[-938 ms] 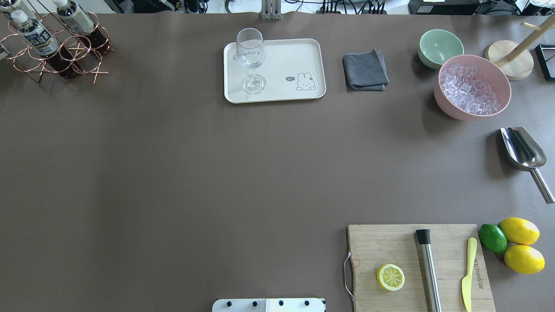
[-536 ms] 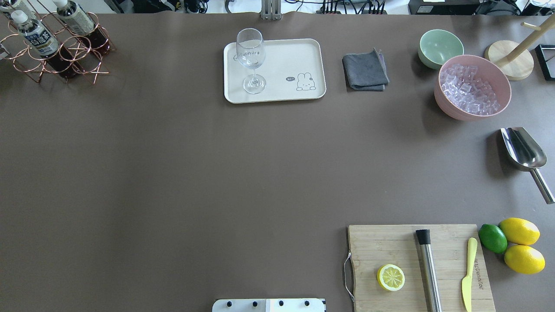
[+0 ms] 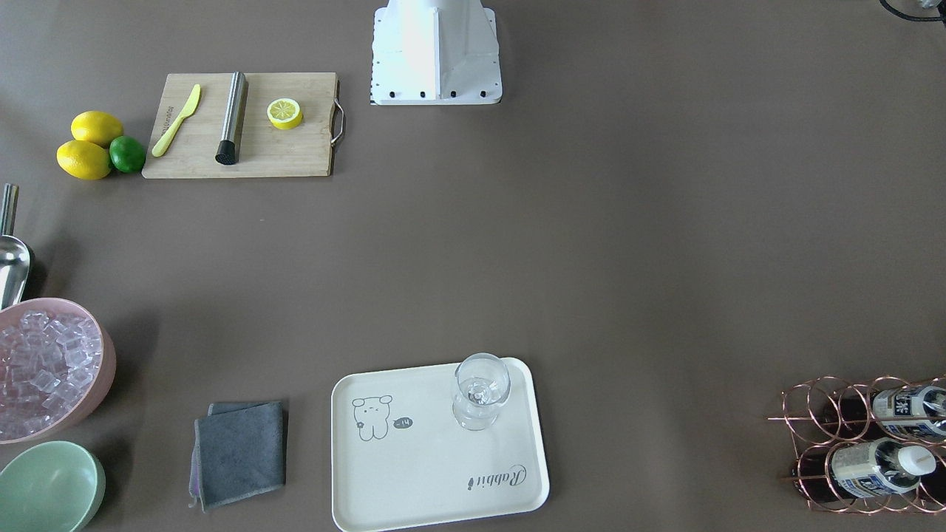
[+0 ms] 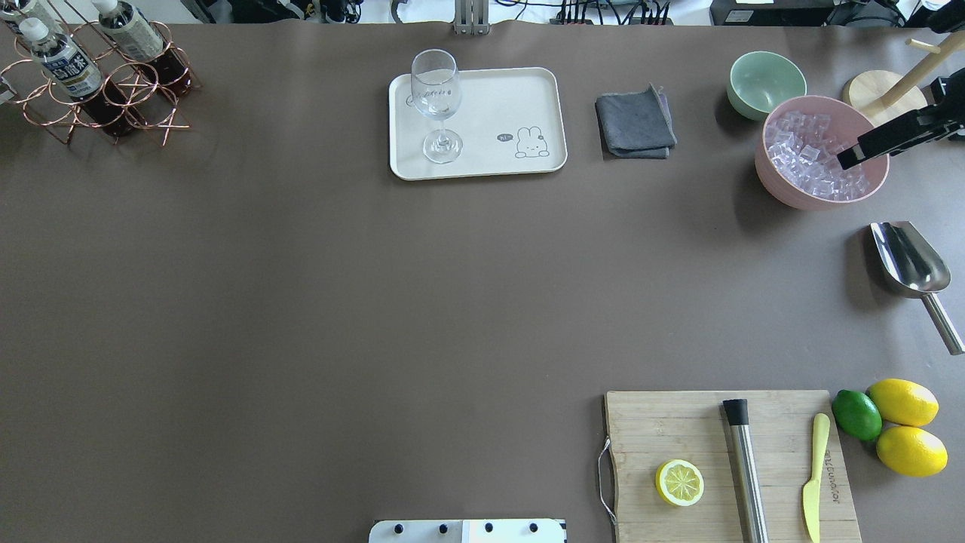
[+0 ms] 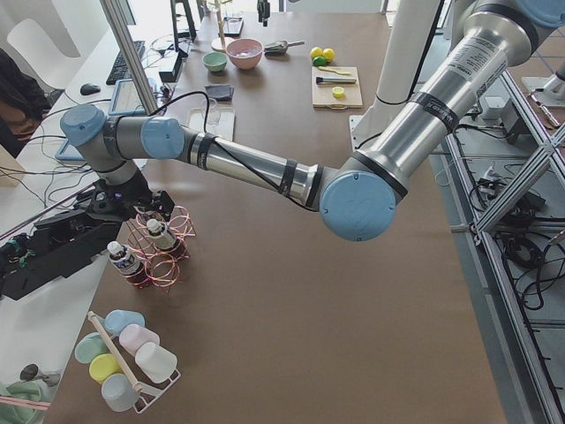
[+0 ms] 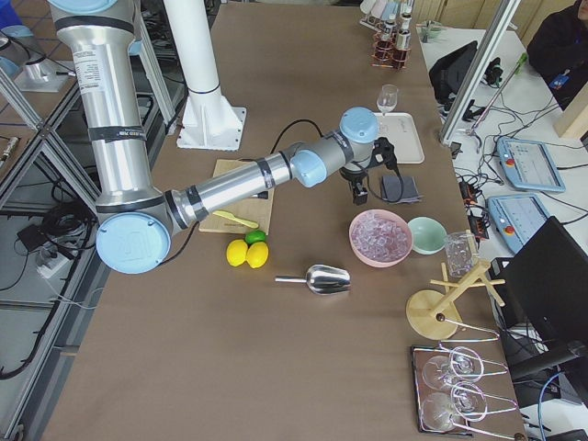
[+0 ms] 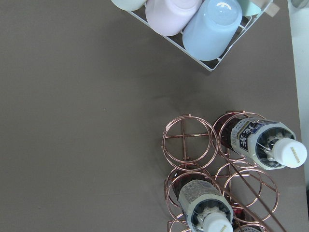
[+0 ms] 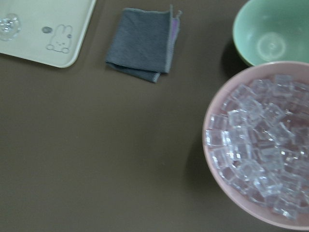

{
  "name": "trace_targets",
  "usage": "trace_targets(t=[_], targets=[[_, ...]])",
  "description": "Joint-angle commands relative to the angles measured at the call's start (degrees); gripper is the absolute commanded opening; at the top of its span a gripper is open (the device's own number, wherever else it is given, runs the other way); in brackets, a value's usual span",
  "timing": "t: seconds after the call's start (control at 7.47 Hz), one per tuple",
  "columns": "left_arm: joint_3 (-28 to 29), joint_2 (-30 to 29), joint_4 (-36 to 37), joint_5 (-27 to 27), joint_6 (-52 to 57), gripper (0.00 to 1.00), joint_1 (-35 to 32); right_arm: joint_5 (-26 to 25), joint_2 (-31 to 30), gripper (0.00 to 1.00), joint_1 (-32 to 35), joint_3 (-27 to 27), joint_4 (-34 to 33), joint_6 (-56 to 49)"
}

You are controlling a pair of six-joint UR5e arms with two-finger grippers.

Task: Take tea from basket to plate

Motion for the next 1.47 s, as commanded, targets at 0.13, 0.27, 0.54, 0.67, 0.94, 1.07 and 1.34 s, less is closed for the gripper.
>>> trace_targets(t=[0.13, 0.27, 0.54, 0.67, 0.94, 1.07, 1.34], targets=[[5.4, -4.6, 0.0, 1.1, 1.0, 0.95, 0.1, -0.7, 4.0, 1.0, -10.9, -1.5, 26.4, 17.3], [6.1, -5.7, 0.1, 1.1, 0.7, 0.94, 0.1, -1.5, 5.4, 1.0, -11.7, -1.6, 30.0, 17.6], [9.4, -8.5, -0.1, 1.2, 0.5, 0.89, 0.1, -5.3, 5.8, 1.0, -13.9, -2.4, 38.3, 22.4], [10.1, -8.8, -1.2, 1.6, 0.6, 0.83, 0.1, -6.5, 5.7, 1.0, -14.5, -3.5, 40.5, 24.6], [13.5, -9.2, -5.9, 2.0, -0.6, 0.78, 1.0, -7.2, 5.4, 1.0, -16.0, -5.4, 44.8, 27.8], [13.5, -9.2, -7.0, 2.0, -3.4, 0.78, 1.8, -9.7, 5.2, 1.0, -17.5, -5.2, 45.7, 27.8], [13.5, -9.3, -7.4, 2.0, -4.4, 0.76, 2.3, -12.7, 5.1, 1.0, -20.2, -5.5, 45.7, 27.8]])
